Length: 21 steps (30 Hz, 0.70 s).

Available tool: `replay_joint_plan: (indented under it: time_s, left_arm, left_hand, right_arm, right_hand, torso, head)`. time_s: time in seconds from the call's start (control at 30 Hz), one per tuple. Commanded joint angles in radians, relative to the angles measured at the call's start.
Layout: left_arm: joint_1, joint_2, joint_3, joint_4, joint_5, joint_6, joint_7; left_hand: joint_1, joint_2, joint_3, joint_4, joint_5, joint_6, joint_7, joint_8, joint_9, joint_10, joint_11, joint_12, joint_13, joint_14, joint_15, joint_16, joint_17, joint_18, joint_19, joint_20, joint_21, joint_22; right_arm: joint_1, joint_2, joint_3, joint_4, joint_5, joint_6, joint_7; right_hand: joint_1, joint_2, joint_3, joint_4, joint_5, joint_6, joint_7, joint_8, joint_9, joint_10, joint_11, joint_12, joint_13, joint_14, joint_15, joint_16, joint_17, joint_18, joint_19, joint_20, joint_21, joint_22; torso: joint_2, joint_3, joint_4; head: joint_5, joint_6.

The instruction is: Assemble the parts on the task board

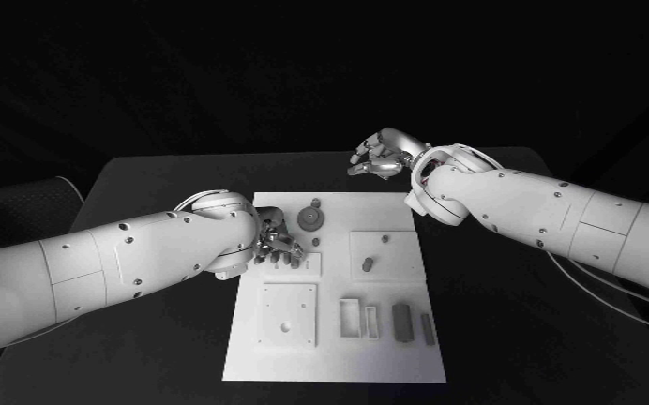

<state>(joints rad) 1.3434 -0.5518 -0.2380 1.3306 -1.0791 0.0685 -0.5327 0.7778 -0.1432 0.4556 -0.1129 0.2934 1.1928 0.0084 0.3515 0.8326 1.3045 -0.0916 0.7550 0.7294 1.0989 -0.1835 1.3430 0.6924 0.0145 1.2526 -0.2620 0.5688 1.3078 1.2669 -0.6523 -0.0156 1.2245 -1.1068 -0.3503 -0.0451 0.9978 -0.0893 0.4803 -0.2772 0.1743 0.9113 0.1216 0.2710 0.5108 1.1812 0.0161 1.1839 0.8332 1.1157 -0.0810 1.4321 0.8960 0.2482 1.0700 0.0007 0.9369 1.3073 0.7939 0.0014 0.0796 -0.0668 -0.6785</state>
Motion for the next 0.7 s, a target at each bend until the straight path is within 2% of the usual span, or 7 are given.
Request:
replay_joint_plan:
  time_s: [0.03, 0.37, 0.57, 0.63, 0.7]
  left_arm:
    - [0.000, 0.002, 0.001, 0.001, 0.005, 0.004, 0.008]
    - [0.000, -0.006, 0.001, 0.001, 0.004, -0.013, 0.013]
    - [0.001, -0.041, 0.002, 0.033, 0.006, -0.042, 0.015]
    - [0.005, -0.055, 0.007, 0.047, 0.006, -0.049, 0.009]
    - [0.019, -0.065, 0.008, 0.053, 0.013, -0.054, 0.006]
  left_hand:
    - [0.005, 0.002, 0.001, -0.007, 0.001, 0.005, -0.001, 0.005, 0.001, -0.004, -0.004, 0.004, 0.001, -0.001, -0.007, 0.005, -0.002, 0.007, -0.001, -0.014, 0.006, 0.022]
    - [0.007, 0.005, 0.002, -0.009, 0.001, 0.004, 0.000, 0.005, 0.002, -0.004, -0.004, 0.005, 0.001, -0.001, -0.007, 0.006, -0.002, 0.007, -0.001, -0.013, 0.007, 0.022]
    - [0.010, 0.005, 0.002, -0.013, 0.001, 0.004, 0.000, 0.005, 0.002, -0.005, -0.004, 0.005, 0.000, -0.002, -0.006, 0.006, -0.003, 0.007, -0.002, -0.013, 0.007, 0.022]
    - [0.012, 0.006, 0.002, -0.016, 0.001, 0.003, 0.000, 0.005, 0.002, -0.006, -0.003, 0.005, 0.000, -0.002, -0.006, 0.005, -0.003, 0.007, -0.003, -0.013, 0.007, 0.021]
    - [0.014, 0.007, 0.003, -0.018, 0.001, 0.002, 0.000, 0.004, 0.002, -0.006, -0.003, 0.004, -0.001, -0.003, -0.006, 0.005, -0.004, 0.007, -0.003, -0.013, 0.006, 0.021]
  right_arm:
    - [0.000, 0.001, 0.000, 0.001, -0.008, 0.012, 0.007]
    - [0.000, 0.000, 0.000, -0.002, -0.008, 0.011, 0.008]
    - [-0.002, -0.003, 0.000, -0.006, -0.008, 0.011, 0.008]
    - [-0.002, -0.004, 0.000, -0.007, -0.008, 0.011, 0.008]
    - [-0.002, -0.004, 0.000, -0.007, -0.008, 0.011, 0.007]
  right_hand:
    - [-0.008, -0.002, -0.004, 0.001, 0.004, 0.001, 0.008, -0.004, 0.001, -0.005, -0.001, -0.003, -0.001, 0.001, -0.008, -0.004, -0.001, 0.014, -0.002, 0.000, -0.005, 0.000]
    - [-0.009, -0.002, -0.004, 0.001, 0.004, 0.001, 0.008, -0.005, 0.001, -0.005, -0.001, -0.003, -0.002, 0.001, -0.008, -0.004, -0.001, 0.014, -0.002, 0.000, -0.005, 0.000]
    - [-0.009, -0.002, -0.004, 0.001, 0.004, 0.000, 0.008, -0.005, 0.001, -0.005, -0.001, -0.003, -0.001, 0.001, -0.008, -0.004, -0.001, 0.014, -0.002, 0.000, -0.005, 0.000]
    - [-0.009, -0.002, -0.004, 0.001, 0.004, 0.000, 0.008, -0.005, 0.001, -0.005, -0.001, -0.003, -0.001, 0.001, -0.008, -0.004, -0.001, 0.014, -0.002, 0.000, -0.005, 0.000]
    - [-0.009, -0.002, -0.004, 0.001, 0.004, 0.000, 0.008, -0.005, 0.001, -0.005, -0.001, -0.003, -0.001, 0.001, -0.008, -0.004, -0.001, 0.014, -0.002, 0.000, -0.005, 0.000]
  torso:
    - [0.000, 0.0005, -0.0002]
    - [0.000, -0.0002, -0.0003]
    - [-0.001, -0.0020, -0.0002]
    - [-0.002, -0.0007, 0.0004]
    - [-0.002, 0.0016, 0.0011]
  head:
    - [0.000, 0.001]
    - [-0.001, 0.003]
    - [-0.003, 0.008]
    - [-0.003, 0.010]
    - [-0.003, 0.013]
